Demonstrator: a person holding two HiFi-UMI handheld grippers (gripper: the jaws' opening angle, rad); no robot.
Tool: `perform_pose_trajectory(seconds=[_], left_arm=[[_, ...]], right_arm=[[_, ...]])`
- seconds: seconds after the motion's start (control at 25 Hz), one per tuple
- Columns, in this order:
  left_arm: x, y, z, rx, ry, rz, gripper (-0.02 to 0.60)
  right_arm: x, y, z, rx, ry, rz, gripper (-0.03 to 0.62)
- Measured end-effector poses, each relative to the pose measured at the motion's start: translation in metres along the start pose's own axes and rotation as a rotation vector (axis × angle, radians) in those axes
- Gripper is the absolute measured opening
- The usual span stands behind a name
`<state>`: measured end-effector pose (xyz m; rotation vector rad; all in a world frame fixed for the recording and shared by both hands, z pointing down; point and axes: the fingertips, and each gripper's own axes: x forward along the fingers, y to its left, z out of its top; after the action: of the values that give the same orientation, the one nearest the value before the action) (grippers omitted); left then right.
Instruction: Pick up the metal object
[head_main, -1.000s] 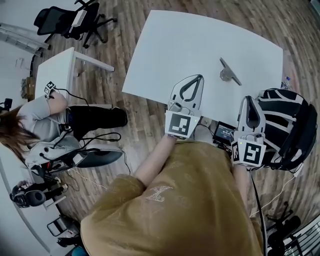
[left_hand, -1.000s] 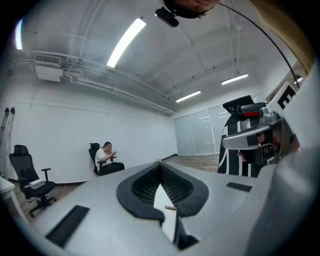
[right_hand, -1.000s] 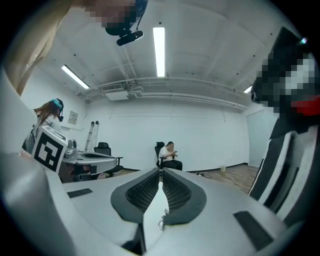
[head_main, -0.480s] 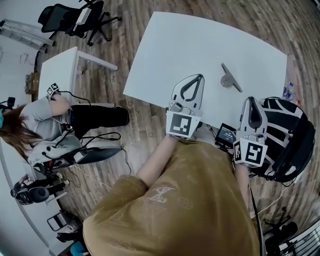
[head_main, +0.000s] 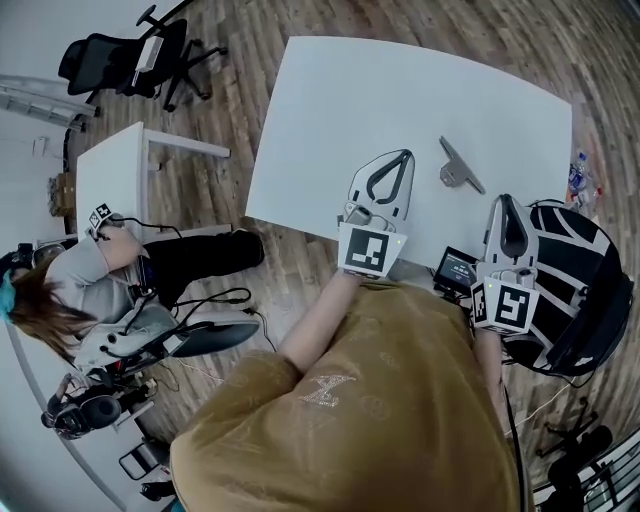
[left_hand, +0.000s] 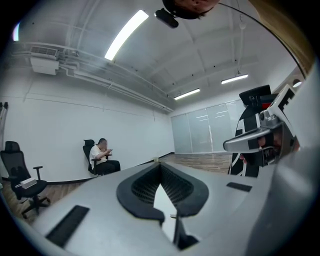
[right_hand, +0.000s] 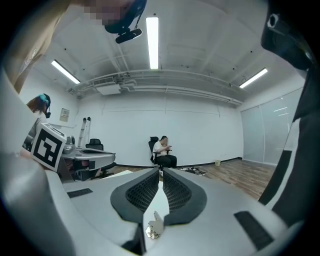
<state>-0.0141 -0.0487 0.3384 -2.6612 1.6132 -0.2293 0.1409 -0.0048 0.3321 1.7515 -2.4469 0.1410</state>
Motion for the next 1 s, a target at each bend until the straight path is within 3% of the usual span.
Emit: perform_pose_trajectory(seconds=[0.24, 0.44, 0.6, 0.8, 1.0], left_arm=[[0.015, 0.008, -0.016, -0.014, 0.025, -0.036, 0.006], [0.028, 0.015, -0.035, -0.02, 0.069, -0.052, 0.006], [0.037, 0.012, -0.049, 0.02, 0.11, -0.077, 0.006], [0.044, 0.005, -0.075, -0.003, 0.167, -0.129, 0.006], [0.05, -0.005, -0.103, -0.003, 0.219, -0.17, 0.008]], right_arm=[[0.022, -0.002, -0.015, 0.015, 0.044, -0.013, 0.01], [0.038, 0.004, -0.021, 0.06, 0.047, 0.026, 0.011], [0.05, 0.004, -0.043, 0.055, 0.103, 0.035, 0.023], [0.061, 0.011, -0.062, 0.078, 0.113, 0.077, 0.043], [0.07, 0.016, -0.1, 0.044, 0.211, 0.095, 0.062]])
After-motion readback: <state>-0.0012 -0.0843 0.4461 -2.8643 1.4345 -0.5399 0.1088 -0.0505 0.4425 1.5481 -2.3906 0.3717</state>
